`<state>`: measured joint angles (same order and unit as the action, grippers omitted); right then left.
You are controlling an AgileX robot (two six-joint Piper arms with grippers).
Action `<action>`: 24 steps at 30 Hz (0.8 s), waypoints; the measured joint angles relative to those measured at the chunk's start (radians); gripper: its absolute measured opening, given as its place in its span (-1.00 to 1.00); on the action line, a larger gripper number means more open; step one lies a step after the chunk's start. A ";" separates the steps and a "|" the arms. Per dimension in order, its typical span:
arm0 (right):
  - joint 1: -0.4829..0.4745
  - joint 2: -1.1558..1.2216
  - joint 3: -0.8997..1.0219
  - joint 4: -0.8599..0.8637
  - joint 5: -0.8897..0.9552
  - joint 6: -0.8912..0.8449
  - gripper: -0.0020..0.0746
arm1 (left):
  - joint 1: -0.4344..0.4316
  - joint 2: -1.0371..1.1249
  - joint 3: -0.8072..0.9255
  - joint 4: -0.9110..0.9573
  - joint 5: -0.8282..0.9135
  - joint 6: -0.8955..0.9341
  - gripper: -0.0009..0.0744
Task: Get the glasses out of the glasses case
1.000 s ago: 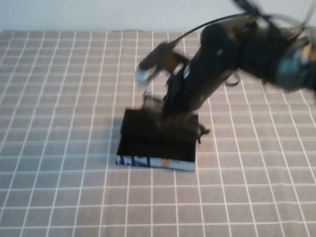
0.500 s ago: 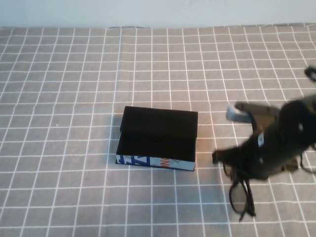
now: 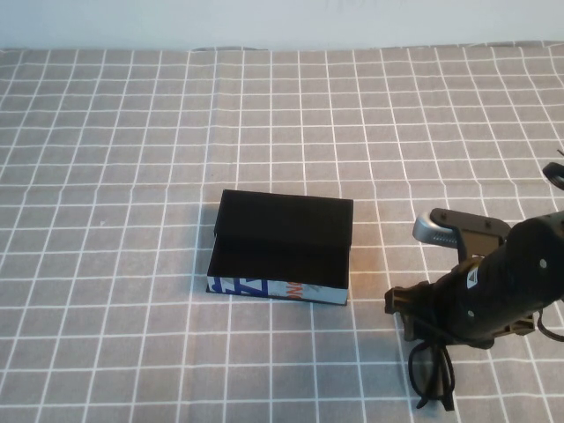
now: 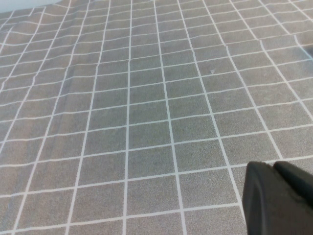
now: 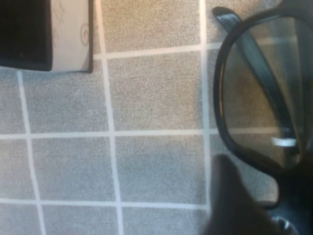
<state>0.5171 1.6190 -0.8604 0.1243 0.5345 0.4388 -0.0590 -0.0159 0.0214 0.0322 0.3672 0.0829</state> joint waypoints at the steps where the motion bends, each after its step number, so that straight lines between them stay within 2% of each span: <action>1: 0.000 0.000 0.000 -0.002 0.000 0.000 -0.17 | 0.000 0.000 0.000 0.000 0.000 0.000 -0.99; 5: 0.000 -0.028 0.000 -0.020 0.026 0.000 -0.04 | 0.000 0.000 0.000 0.000 0.000 0.000 -0.99; 8: 0.000 -0.096 0.001 -0.042 0.069 0.000 -0.08 | 0.000 0.000 0.000 0.000 0.000 0.000 -0.99; 10: 0.000 -0.156 0.001 -0.054 0.120 -0.007 -0.21 | 0.000 0.000 0.000 0.000 0.000 0.000 -0.99; 15: 0.000 -0.323 0.005 -0.060 0.268 -0.070 -0.82 | 0.000 0.000 0.000 0.000 0.000 0.000 -0.99; 18: 0.000 -0.442 0.035 -0.063 0.308 -0.080 -0.94 | 0.000 0.000 0.000 0.000 0.000 0.000 -0.99; 24: 0.000 -0.695 0.128 -0.053 0.359 -0.102 -0.99 | 0.000 0.000 0.000 0.000 0.000 0.000 -0.99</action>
<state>0.5171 0.9240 -0.7328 0.0715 0.8937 0.3372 -0.0590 -0.0159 0.0214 0.0322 0.3672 0.0829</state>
